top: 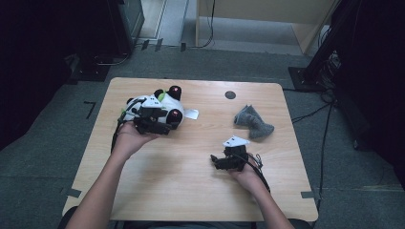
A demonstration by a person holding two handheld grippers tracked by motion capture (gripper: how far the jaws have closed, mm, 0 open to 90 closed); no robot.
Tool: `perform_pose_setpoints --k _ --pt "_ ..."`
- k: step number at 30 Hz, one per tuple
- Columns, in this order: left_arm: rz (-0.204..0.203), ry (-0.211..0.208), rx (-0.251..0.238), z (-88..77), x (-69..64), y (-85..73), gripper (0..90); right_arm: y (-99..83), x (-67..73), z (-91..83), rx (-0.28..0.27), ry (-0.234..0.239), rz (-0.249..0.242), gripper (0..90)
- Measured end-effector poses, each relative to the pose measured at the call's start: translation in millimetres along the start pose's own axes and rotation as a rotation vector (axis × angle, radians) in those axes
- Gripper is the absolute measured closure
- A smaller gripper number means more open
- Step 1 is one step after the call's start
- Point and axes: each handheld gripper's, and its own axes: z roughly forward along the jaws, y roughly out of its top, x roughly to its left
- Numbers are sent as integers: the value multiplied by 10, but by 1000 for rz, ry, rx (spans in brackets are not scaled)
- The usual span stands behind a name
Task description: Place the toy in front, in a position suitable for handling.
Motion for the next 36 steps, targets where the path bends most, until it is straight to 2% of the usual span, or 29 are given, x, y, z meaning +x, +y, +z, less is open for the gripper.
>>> perform_pose_setpoints --k 9,12,14,20,23,26,33,36 --pt "-33 67 -17 -56 327 119 312 -3 8 -4 1 -4 6 123" --pt "-45 75 -54 -89 428 143 323 -8 14 -9 0 -6 6 123" --pt "-70 80 -62 -95 515 143 324 -15 21 -16 2 -7 10 123" --pt "-112 108 -41 -28 728 80 316 -30 33 -32 1 -6 12 123" --pt "-150 119 -24 33 812 23 297 -36 38 -39 2 -6 13 123" --pt "-166 113 -21 103 837 -41 312 -38 39 -41 2 -5 13 123" --pt "-160 116 6 271 800 -114 313 -40 41 -42 2 -5 14 123" --pt "-127 165 -30 303 725 -177 310 -40 41 -43 2 -4 12 123"
